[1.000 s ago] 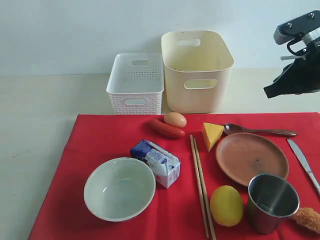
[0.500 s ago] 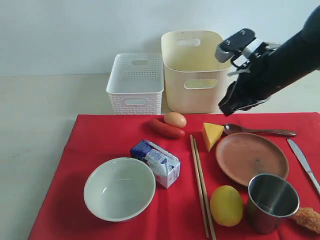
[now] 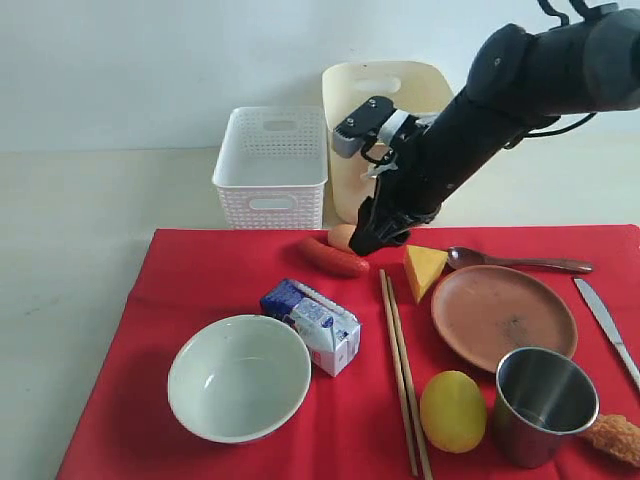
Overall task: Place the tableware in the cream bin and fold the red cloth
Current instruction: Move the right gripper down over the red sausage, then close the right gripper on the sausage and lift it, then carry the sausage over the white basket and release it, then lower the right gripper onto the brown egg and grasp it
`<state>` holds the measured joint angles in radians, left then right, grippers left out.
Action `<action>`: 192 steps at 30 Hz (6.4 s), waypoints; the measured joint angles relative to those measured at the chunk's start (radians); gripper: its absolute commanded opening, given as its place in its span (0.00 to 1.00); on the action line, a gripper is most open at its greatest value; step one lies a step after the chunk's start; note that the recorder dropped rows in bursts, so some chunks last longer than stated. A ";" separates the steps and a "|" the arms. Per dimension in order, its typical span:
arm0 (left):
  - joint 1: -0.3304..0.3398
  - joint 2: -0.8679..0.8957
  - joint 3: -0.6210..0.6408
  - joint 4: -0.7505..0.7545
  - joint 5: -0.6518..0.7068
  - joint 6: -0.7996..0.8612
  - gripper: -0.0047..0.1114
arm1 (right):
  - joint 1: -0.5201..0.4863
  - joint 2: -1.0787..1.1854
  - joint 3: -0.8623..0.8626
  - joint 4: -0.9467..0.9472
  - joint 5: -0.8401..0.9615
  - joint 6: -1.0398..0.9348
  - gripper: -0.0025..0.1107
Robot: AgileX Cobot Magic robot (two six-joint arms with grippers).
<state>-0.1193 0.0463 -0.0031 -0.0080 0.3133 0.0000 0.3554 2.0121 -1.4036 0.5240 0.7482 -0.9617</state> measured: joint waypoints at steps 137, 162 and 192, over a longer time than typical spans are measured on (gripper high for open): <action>0.000 0.000 0.000 0.000 0.000 0.000 0.04 | 0.076 0.249 -0.704 -0.104 0.183 0.382 0.51; 0.000 0.000 0.000 0.000 0.000 0.000 0.04 | 0.076 -0.063 -0.144 -0.337 0.002 0.573 0.02; 0.000 0.000 0.000 0.000 0.000 0.000 0.04 | 0.076 0.006 0.049 -0.287 -0.145 0.456 0.61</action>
<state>-0.1193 0.0463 -0.0031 -0.0080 0.3133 0.0000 0.4318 2.0184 -1.3549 0.2368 0.6035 -0.5061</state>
